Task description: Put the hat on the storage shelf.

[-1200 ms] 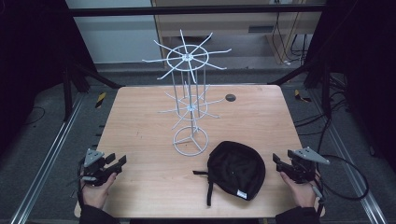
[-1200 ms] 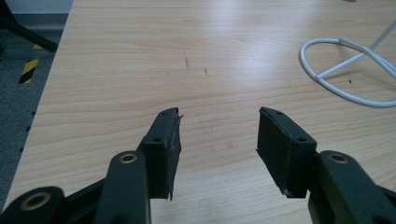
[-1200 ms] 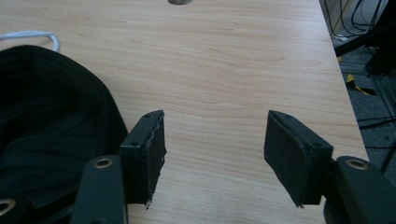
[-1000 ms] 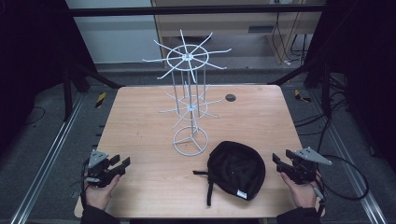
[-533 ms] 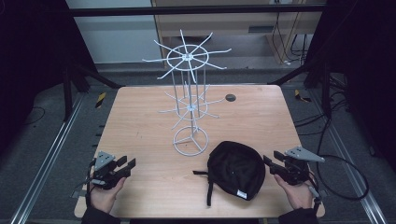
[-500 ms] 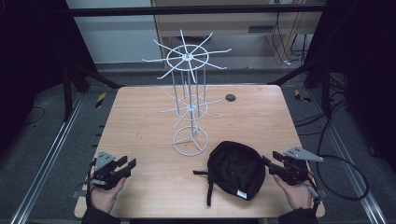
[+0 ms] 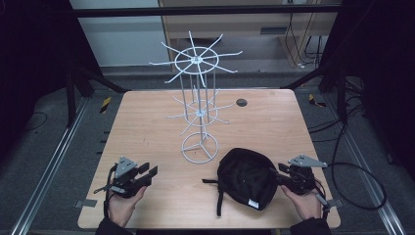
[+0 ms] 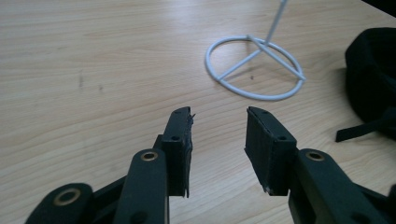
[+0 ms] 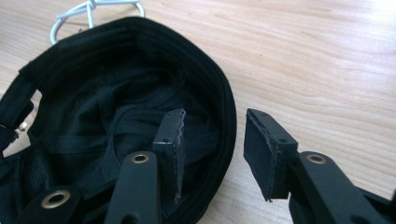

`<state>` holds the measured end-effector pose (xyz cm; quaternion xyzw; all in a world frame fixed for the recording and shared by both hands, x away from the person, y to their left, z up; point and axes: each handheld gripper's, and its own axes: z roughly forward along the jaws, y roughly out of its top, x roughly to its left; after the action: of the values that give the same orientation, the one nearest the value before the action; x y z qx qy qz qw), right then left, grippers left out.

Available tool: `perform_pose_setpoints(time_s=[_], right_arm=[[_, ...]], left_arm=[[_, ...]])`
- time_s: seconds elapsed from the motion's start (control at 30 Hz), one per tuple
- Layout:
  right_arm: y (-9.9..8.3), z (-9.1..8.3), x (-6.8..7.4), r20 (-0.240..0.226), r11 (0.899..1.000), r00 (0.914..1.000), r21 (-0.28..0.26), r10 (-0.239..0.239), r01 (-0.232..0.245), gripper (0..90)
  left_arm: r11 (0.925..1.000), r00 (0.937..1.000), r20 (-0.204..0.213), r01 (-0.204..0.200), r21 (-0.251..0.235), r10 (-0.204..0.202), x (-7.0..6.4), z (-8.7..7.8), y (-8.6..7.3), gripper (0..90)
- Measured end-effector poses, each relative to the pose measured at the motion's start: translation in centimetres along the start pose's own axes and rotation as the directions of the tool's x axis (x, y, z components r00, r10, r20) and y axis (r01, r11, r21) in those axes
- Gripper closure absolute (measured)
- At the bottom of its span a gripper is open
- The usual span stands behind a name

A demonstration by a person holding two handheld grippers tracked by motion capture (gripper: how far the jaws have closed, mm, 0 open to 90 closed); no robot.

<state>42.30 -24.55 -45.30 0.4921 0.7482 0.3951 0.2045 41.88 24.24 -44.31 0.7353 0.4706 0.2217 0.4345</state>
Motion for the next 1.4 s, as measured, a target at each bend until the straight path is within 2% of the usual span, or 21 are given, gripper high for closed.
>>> perform_pose_setpoints(time_s=[0.1,0.13,0.17,0.37,0.47,0.5,0.53,0.57,0.8,0.87,1.07,1.17,1.4], right_arm=[[-0.1,0.1,0.1,-0.003,1.000,1.0000,0.010,0.003,-0.003,58.6],[-0.1,0.2,0.1,-0.003,1.000,1.0000,0.013,-0.008,0.008,58.6],[-0.1,0.2,0.1,-0.003,1.000,1.0000,0.013,-0.008,0.008,58.6],[-0.2,0.3,0.2,-0.004,1.000,1.0000,0.021,-0.006,0.006,58.5],[-0.3,0.5,0.1,-0.004,1.000,0.9999,0.025,-0.012,0.012,58.4],[-0.4,0.5,0.0,-0.004,1.000,0.9999,0.026,-0.012,0.012,58.4],[-0.4,0.5,0.0,-0.005,1.000,0.9999,0.026,-0.011,0.011,58.4],[-0.4,0.5,0.0,-0.005,1.000,0.9999,0.026,-0.011,0.011,58.4],[-0.5,0.7,0.1,-0.005,0.999,0.9999,0.041,-0.011,0.011,58.6],[-0.5,0.7,0.1,-0.005,0.999,1.0000,0.043,-0.007,0.007,58.6],[-0.6,0.7,0.1,-0.005,0.999,1.0000,0.044,-0.007,0.007,58.7],[-0.6,0.7,0.1,-0.004,0.999,0.9999,0.046,-0.014,0.015,58.8],[-0.8,0.7,0.1,-0.003,0.999,0.9999,0.052,-0.013,0.013,58.8]], left_arm=[[0.9999,0.9998,0.013,-0.012,0.001,0.012,-0.7,0.3,0.3,59.7],[0.9997,0.9994,0.023,-0.025,0.005,0.025,-1.4,0.8,0.5,59.5],[0.9997,0.9994,0.023,-0.025,0.005,0.025,-1.4,0.8,0.5,59.1],[0.9983,0.9966,0.060,-0.058,0.008,0.057,-3.5,2.2,1.3,58.0],[0.9969,0.9934,0.087,-0.077,0.017,0.075,-5.1,3.3,1.6,56.9],[0.9969,0.9934,0.087,-0.077,0.017,0.075,-5.1,3.3,1.6,56.8],[0.9962,0.9914,0.102,-0.085,0.020,0.082,-5.8,3.9,1.8,56.6],[0.9962,0.9914,0.102,-0.085,0.020,0.082,-5.8,3.9,1.8,56.6],[0.9919,0.9834,0.136,-0.124,0.024,0.120,-8.2,5.5,2.8,54.9],[0.9923,0.9833,0.139,-0.122,0.022,0.118,-8.4,5.7,2.8,54.9],[0.9919,0.9772,0.178,-0.124,0.030,0.116,-9.8,7.2,3.0,55.0],[0.9890,0.9734,0.187,-0.142,0.040,0.132,-10.6,8.0,3.0,55.0],[0.9870,0.9678,0.208,-0.154,0.046,0.142,-12.4,9.6,3.0,54.8]])
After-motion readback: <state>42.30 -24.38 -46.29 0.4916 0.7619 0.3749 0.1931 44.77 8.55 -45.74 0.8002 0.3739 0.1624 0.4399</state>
